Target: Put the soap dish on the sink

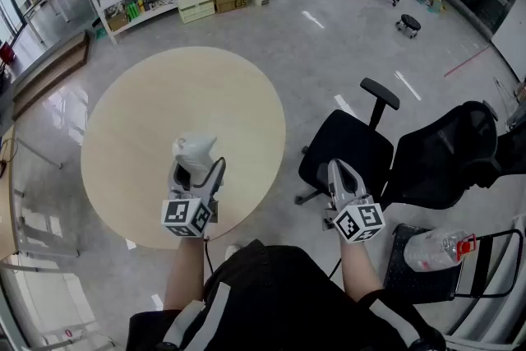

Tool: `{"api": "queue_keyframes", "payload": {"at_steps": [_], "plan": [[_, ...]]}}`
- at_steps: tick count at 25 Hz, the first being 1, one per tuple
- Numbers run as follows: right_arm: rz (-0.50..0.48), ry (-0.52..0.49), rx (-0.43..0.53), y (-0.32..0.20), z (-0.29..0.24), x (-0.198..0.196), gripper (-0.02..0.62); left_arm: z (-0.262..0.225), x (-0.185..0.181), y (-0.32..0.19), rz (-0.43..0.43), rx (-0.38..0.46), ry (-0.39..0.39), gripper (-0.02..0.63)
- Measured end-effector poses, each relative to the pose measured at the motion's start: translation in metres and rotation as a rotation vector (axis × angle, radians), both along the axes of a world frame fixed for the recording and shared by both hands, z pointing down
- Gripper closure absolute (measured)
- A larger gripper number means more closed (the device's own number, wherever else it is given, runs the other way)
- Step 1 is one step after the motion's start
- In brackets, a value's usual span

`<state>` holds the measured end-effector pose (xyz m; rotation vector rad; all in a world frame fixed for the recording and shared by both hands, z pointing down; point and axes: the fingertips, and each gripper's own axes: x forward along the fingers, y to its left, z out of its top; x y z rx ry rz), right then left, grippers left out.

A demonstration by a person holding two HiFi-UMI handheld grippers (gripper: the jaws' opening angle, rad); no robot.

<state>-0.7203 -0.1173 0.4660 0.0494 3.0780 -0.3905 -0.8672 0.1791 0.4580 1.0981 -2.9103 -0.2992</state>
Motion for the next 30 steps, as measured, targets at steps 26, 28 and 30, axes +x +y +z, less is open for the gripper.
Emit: {"api": "queue_keyframes", "payload": {"at_steps": [26,28,30], "plan": [[0.060,0.028,-0.004,0.059,-0.003,0.016,0.589,-0.026,-0.010,0.016,0.182,0.044,-0.028,0.152],[0.112,0.049,0.001,0.065,-0.004,0.027,0.589,-0.028,-0.009,0.013,0.242,0.053,-0.024,0.152],[0.165,0.050,-0.001,0.069,-0.005,0.035,0.589,-0.030,-0.011,0.009,0.302,0.054,-0.026,0.152]]}}
